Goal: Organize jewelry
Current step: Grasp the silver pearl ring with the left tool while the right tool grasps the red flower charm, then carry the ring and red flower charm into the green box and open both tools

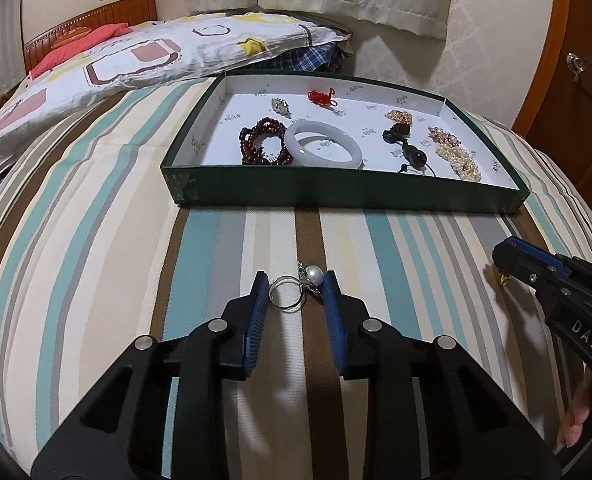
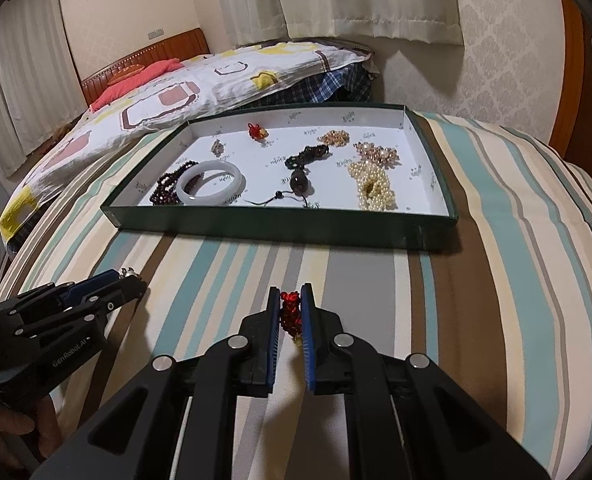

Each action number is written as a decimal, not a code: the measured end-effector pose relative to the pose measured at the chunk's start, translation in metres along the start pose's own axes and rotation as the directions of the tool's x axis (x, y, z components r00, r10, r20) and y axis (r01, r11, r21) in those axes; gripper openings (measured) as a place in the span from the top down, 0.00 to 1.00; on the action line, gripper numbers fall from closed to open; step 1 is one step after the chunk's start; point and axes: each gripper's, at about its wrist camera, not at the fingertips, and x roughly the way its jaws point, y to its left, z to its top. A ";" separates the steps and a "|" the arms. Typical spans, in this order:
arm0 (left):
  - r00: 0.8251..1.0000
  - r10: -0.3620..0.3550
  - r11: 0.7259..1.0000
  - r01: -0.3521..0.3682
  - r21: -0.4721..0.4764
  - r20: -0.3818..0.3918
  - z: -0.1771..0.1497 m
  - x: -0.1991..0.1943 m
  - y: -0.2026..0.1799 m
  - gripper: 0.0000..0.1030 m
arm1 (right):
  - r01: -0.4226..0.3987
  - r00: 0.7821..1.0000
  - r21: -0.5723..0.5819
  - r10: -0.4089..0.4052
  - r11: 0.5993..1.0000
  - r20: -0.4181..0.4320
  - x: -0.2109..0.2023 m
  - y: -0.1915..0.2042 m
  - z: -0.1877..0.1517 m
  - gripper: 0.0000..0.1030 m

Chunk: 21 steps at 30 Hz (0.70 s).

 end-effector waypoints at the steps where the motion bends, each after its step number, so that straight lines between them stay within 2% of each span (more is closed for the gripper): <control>1: 1.000 0.001 1.000 -0.001 0.000 0.006 0.001 -0.002 0.000 0.73 | -0.001 1.000 0.000 0.001 1.000 0.005 -0.002 0.001 0.001 0.89; 11: 0.996 -0.010 1.000 0.011 -0.009 0.085 0.016 -0.028 -0.002 0.73 | -0.019 0.997 0.005 0.019 1.000 0.075 -0.025 0.003 0.014 0.90; 21: 0.980 -0.037 0.999 0.041 -0.015 0.197 0.049 -0.060 -0.008 0.73 | -0.026 0.984 -0.002 0.026 1.000 0.177 -0.051 0.005 0.043 0.90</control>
